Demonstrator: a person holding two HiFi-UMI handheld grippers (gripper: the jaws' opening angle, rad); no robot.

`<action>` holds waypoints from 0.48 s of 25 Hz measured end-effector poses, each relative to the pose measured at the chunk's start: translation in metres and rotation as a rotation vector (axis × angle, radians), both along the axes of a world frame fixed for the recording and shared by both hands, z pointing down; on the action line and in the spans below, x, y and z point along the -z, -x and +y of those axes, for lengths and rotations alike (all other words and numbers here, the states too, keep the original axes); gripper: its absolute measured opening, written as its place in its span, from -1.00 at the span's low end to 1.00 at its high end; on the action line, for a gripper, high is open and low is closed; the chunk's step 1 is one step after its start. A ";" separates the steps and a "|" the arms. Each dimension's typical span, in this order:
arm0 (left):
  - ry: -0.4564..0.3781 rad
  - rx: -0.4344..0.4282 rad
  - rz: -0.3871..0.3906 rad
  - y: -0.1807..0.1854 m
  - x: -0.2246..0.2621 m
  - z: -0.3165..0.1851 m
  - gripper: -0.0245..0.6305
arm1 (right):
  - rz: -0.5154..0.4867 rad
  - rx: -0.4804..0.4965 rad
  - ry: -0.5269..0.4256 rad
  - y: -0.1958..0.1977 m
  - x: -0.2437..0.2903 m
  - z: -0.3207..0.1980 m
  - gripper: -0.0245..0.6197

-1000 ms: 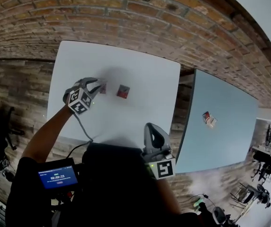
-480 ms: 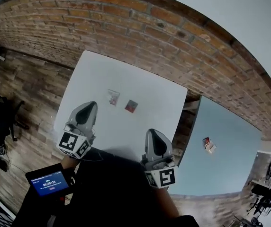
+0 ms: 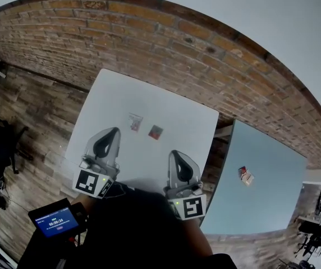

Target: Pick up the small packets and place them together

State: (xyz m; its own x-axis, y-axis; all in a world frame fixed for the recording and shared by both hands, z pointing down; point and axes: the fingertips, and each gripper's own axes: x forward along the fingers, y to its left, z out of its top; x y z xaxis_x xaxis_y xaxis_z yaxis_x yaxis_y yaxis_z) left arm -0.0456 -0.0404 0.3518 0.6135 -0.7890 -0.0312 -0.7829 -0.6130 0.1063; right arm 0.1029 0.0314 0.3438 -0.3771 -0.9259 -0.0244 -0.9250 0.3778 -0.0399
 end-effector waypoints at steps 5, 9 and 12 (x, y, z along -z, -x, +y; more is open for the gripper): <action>0.037 -0.014 0.040 0.016 -0.002 -0.008 -0.93 | 0.036 -0.041 0.021 0.004 0.004 -0.007 -0.92; 0.040 -0.014 0.059 0.031 -0.002 -0.013 -0.93 | 0.050 -0.054 0.014 0.015 0.008 -0.013 -0.92; 0.034 -0.028 0.060 0.032 -0.001 -0.012 -0.93 | 0.052 -0.070 0.003 0.017 0.009 -0.013 -0.92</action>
